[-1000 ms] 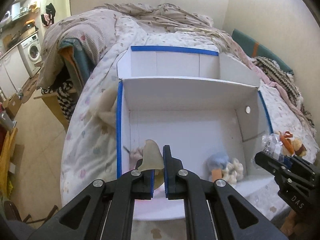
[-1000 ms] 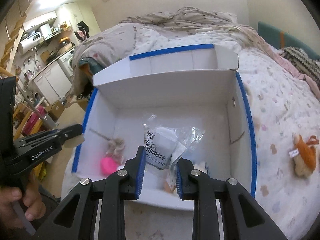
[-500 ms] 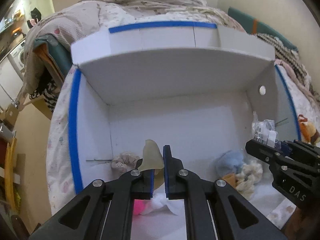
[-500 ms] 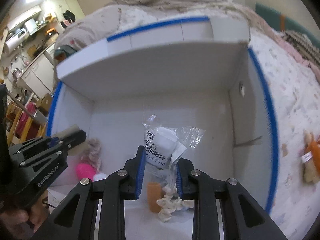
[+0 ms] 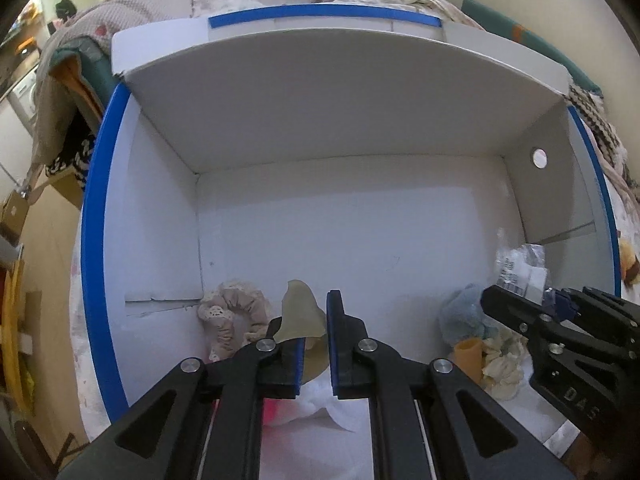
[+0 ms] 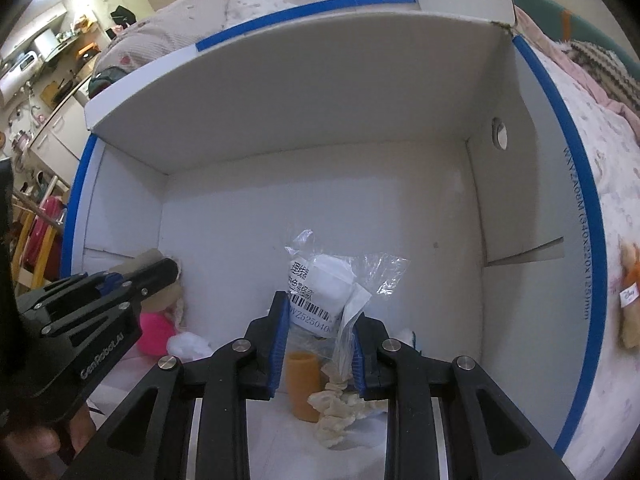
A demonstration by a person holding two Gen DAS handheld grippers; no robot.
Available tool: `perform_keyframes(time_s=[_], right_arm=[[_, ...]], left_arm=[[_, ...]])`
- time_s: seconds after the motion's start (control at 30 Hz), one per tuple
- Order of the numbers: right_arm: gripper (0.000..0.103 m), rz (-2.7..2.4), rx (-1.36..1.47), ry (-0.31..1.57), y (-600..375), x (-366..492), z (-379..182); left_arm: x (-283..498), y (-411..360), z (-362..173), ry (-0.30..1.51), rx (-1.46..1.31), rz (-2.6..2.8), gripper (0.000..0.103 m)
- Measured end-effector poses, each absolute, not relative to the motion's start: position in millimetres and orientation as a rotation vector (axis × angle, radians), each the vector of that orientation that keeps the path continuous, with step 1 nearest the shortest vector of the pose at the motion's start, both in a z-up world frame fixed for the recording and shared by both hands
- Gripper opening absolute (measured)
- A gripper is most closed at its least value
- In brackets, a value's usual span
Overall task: Organize soft objects
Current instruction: 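Open both grippers to drop the bag and tan piece into the box, then withdraw both open grippers up and back from the box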
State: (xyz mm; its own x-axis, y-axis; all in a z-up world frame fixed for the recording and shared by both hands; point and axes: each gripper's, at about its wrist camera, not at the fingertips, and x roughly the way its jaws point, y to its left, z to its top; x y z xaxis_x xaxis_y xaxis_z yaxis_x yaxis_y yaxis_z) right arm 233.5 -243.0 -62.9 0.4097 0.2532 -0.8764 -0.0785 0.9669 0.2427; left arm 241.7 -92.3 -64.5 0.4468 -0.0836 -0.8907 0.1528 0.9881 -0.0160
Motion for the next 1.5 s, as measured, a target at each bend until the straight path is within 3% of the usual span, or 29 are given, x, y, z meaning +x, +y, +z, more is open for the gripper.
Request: perform_keyframes(time_s=[0.5,0.57,0.63,0.7,0.77,0.83,1.1,1.23,1.37,1.4,1.5], right_arm=[[0.034,0.189,0.208,1.079,-249.4,236.7,-53.2],[0.04,0.191,0.217,1.067,-253.4,233.1,-50.3],[0.055,0.192,0.232,1.055,-255.6,231.7,-47.2],[0.055,0.191,0.228,1.041,-256.0,230.0,-43.4],[0.058,0.192,0.222,1.032,-255.4,230.9,-41.4],[0.07,0.191,0.232,1.02,-257.9,228.4,-39.0],[0.088,0.182,0.276,0.97,-265.5,224.3,-27.0],[0.102,0.18,0.285,0.932,-267.2,216.2,-18.5],[0.103,0.187,0.311,0.905,-270.3,207.2,-11.3],[0.103,0.187,0.309,0.901,-270.9,204.0,-9.7],[0.103,0.187,0.295,0.891,-270.8,196.3,-4.6]], left_arm=[[233.5,-86.8,-50.3,1.057,0.056,-0.144,0.012],[233.0,-85.5,-46.9,1.05,0.057,-0.132,0.019],[230.3,-83.2,-42.3,1.038,0.063,-0.115,0.046],[227.8,-82.1,-36.7,1.016,0.06,-0.105,0.061],[224.5,-81.7,-30.8,0.998,0.062,-0.114,0.062],[223.1,-83.1,-28.0,0.99,0.079,-0.119,0.063],[220.6,-73.2,-15.5,0.982,0.053,-0.103,0.063],[212.8,-67.8,-4.7,0.959,0.031,-0.104,0.063],[199.9,-62.7,4.7,0.93,0.042,-0.094,0.063],[197.0,-61.4,5.8,0.925,0.046,-0.089,0.065],[184.7,-55.0,9.9,0.911,0.04,-0.075,0.09]])
